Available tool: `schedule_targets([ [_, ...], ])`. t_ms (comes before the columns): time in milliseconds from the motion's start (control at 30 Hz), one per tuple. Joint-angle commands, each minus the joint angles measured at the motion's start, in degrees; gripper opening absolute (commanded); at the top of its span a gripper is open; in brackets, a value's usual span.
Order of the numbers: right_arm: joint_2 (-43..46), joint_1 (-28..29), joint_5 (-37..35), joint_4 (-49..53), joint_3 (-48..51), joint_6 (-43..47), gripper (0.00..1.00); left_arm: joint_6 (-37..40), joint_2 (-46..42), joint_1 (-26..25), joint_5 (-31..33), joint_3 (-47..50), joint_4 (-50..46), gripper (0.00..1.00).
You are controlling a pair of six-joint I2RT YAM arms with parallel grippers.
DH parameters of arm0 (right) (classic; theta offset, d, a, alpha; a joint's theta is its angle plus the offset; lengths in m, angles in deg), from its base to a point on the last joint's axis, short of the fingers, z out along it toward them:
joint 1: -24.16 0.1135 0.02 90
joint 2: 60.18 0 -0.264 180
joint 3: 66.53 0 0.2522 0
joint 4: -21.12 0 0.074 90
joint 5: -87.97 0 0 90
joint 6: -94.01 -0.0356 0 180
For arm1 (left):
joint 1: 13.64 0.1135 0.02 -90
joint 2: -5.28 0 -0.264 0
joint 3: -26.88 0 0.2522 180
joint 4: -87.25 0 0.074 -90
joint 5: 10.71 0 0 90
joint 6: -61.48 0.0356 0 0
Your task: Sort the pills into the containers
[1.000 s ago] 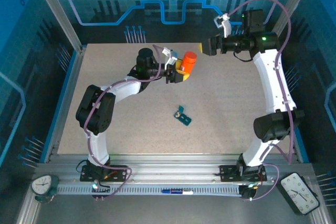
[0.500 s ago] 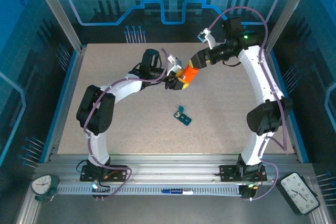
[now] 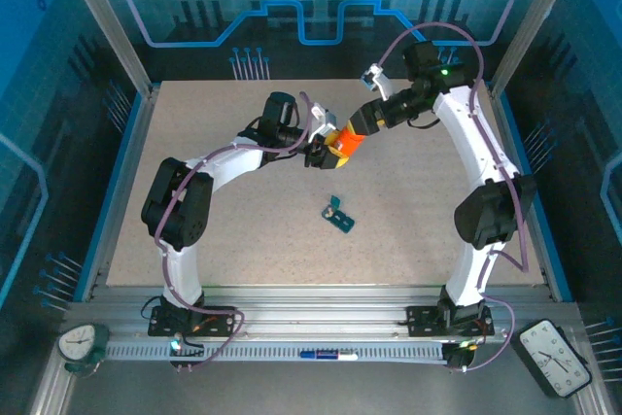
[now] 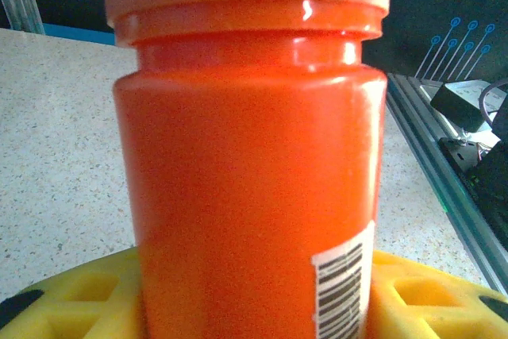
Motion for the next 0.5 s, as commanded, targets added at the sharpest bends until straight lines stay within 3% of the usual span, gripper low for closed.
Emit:
schedule_targets([
  [0, 0.5, 0.5, -0.4, -0.8, 1.3, 0.3, 0.77, 1.3, -2.1, -0.2, -1.3, -1.8, -0.3, 0.00],
  [167, 0.4, 0.6, 0.5, -1.1, 2.1, 0.3, 0.69, 1.2, -2.1, -0.2, -1.3, -1.9, -0.2, 0.00],
  [367, 0.3, 1.0, 1.2, -1.7, 3.1, -0.1, 0.47, 0.5, -2.1, -0.3, -1.3, -1.9, 0.6, 0.00],
  [467, 0.4, 1.4, 1.4, -2.4, 3.9, -0.8, 0.42, 0.0, -2.1, -0.2, -1.2, -1.9, 1.2, 0.00],
])
